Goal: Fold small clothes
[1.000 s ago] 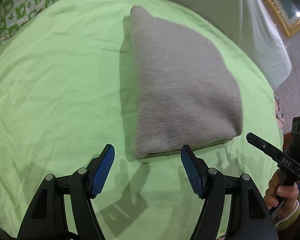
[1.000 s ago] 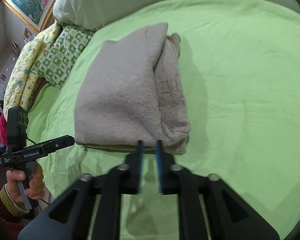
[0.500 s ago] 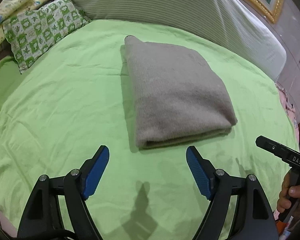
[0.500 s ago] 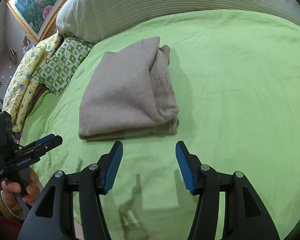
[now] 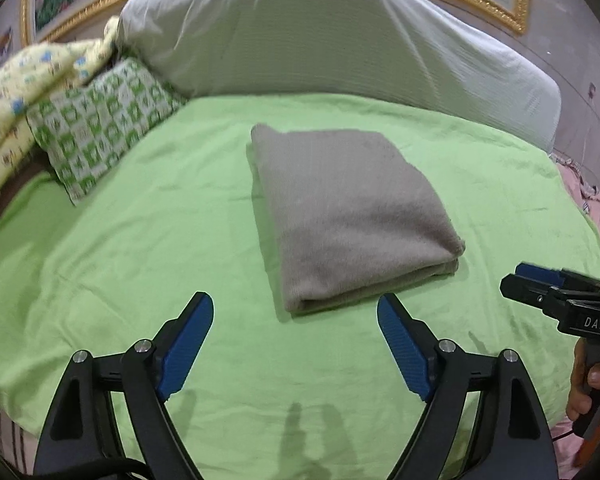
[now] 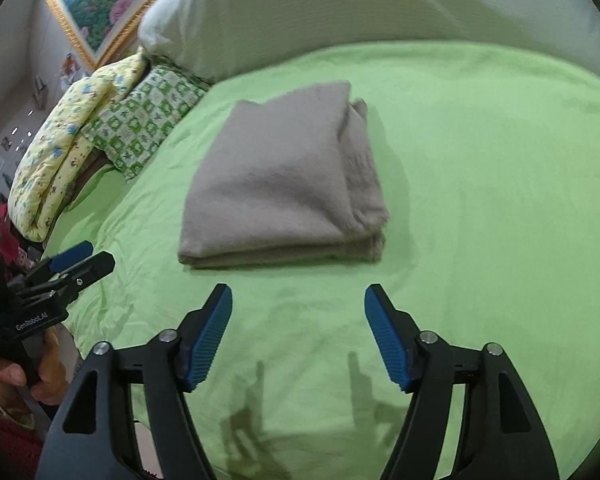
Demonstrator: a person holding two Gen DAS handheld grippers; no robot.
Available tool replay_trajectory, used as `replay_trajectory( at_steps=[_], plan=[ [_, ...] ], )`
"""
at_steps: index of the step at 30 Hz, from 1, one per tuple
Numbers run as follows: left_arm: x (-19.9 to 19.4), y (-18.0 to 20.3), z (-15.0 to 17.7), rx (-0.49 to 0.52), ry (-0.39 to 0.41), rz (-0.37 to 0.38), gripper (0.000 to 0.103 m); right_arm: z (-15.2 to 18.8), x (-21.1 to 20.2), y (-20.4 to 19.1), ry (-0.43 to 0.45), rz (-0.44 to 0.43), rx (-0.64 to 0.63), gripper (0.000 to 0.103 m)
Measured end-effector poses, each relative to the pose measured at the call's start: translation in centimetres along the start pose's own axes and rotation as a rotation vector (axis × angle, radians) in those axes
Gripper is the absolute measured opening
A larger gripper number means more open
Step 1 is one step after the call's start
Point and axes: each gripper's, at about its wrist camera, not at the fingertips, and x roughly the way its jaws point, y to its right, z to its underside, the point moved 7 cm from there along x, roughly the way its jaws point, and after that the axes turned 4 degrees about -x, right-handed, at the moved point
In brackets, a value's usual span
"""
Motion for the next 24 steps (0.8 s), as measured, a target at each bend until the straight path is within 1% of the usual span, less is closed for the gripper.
replay_trajectory(
  at_steps=[1,4,6,8,10,16,20,24],
  plan=[
    [-0.2,0.2,-0.2,0.007,0.003,0.002,0.085,-0.4,-0.4,-0.4,0.022,0.005,-0.023,0.077],
    [-0.9,0.5,-1.0,0.015,0.026,0.004,0.085,-1.4,-1.4,-1.2,0.079,0.023,-0.084,0.08],
    [-1.2,0.6,-1.7,0.01,0.051,0.003,0.087,-1.9,-2.0,-1.6,0.114,0.047,-0.124,0.086],
    [-1.1,0.8,-2.1,0.002,0.059,0.01,0.087,-2.1,-2.3,-1.8,0.139,0.063,-0.145,0.093],
    [-0.5,0.8,-2.1,-0.005,0.059,0.01,0.087,-2.1,-2.0,-1.6,0.137,0.074,-0.15,0.098],
    [1.9,0.8,-1.1,-0.055,0.047,0.011,0.087,-1.4,-0.2,-0.5,0.097,0.062,-0.123,0.099],
    [3.8,0.8,0.0,-0.056,0.011,-0.017,0.087,-1.0,0.7,0.1,0.083,0.059,-0.102,0.099],
    [5.1,0.8,0.6,-0.032,0.006,-0.054,0.087,-1.0,1.8,0.4,0.077,0.065,-0.112,0.099]
  ],
)
